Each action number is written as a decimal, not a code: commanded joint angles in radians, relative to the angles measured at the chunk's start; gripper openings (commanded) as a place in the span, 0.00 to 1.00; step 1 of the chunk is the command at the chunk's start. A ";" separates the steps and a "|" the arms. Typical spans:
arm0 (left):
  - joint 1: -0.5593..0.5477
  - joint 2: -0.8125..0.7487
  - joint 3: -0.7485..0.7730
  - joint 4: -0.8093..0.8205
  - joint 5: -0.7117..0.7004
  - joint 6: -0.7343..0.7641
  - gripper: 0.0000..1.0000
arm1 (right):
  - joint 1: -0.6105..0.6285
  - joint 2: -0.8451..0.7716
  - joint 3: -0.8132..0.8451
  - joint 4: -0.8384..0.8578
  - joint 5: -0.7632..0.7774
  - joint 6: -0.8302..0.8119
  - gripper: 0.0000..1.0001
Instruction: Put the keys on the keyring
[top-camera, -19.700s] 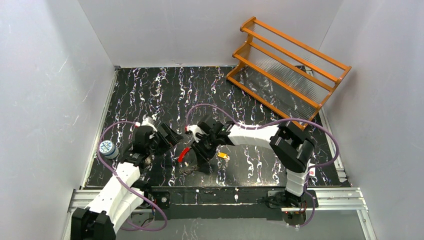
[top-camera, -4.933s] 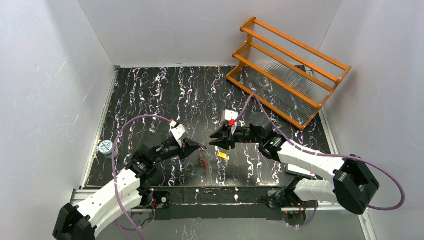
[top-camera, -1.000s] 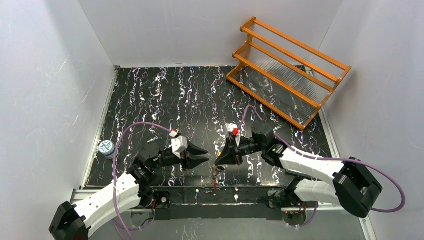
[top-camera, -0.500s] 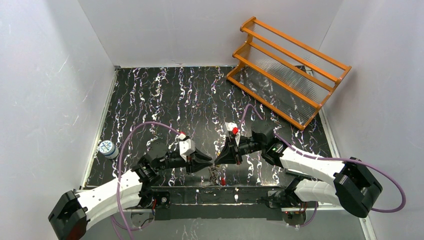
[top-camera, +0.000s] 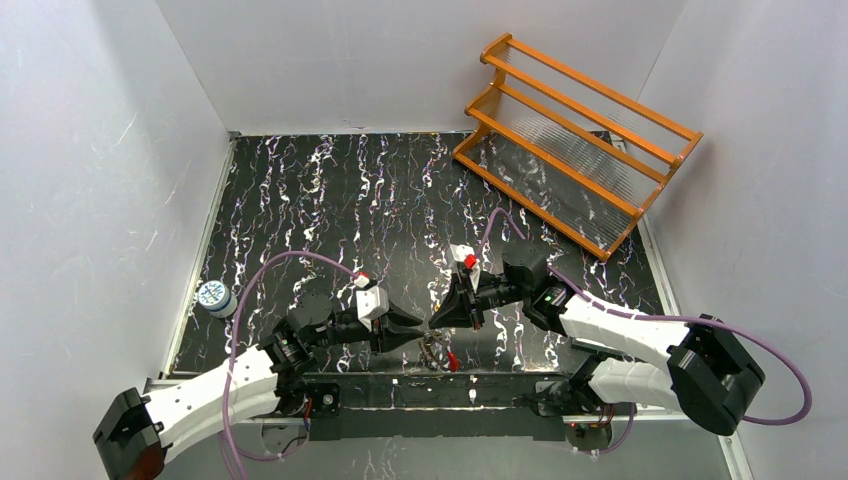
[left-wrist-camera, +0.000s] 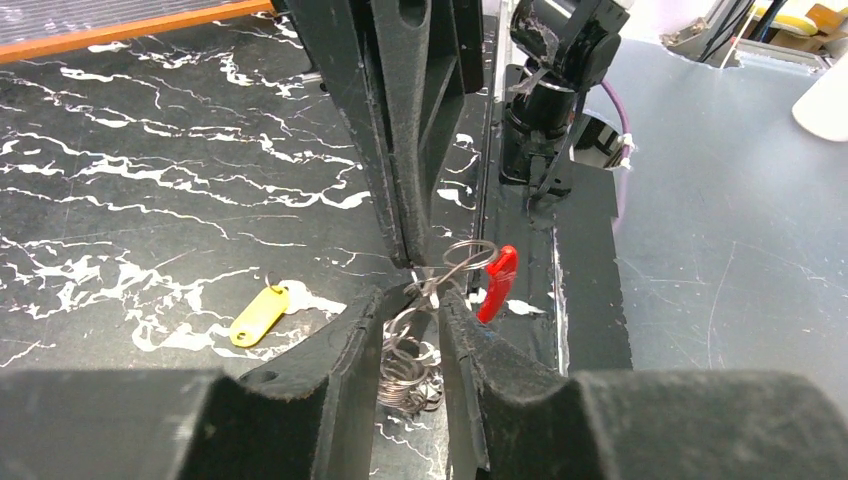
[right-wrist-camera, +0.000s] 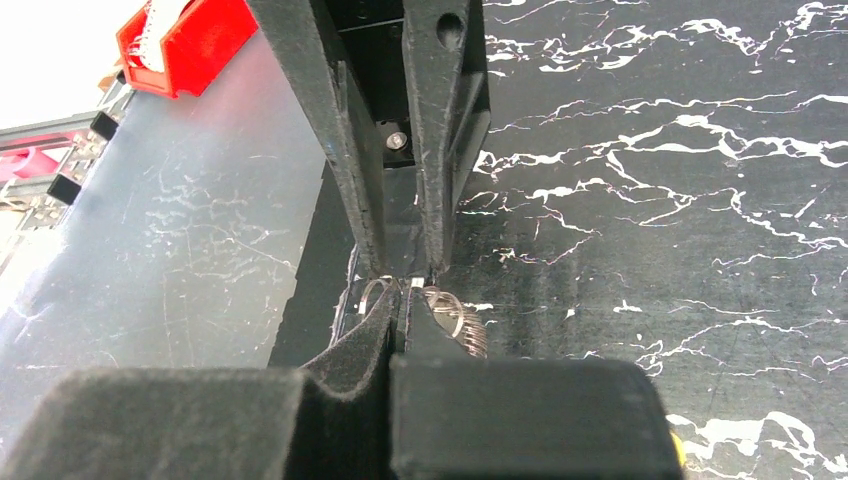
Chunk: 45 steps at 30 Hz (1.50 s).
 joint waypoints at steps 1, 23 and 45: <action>-0.008 -0.010 -0.004 -0.013 -0.004 -0.003 0.26 | 0.003 -0.020 0.051 0.021 0.011 0.001 0.01; -0.041 0.077 -0.001 0.102 -0.078 -0.067 0.27 | 0.002 -0.014 0.062 0.024 0.006 0.012 0.01; -0.057 -0.031 0.141 -0.240 -0.207 0.146 0.00 | 0.003 -0.144 0.067 0.001 0.159 -0.029 0.64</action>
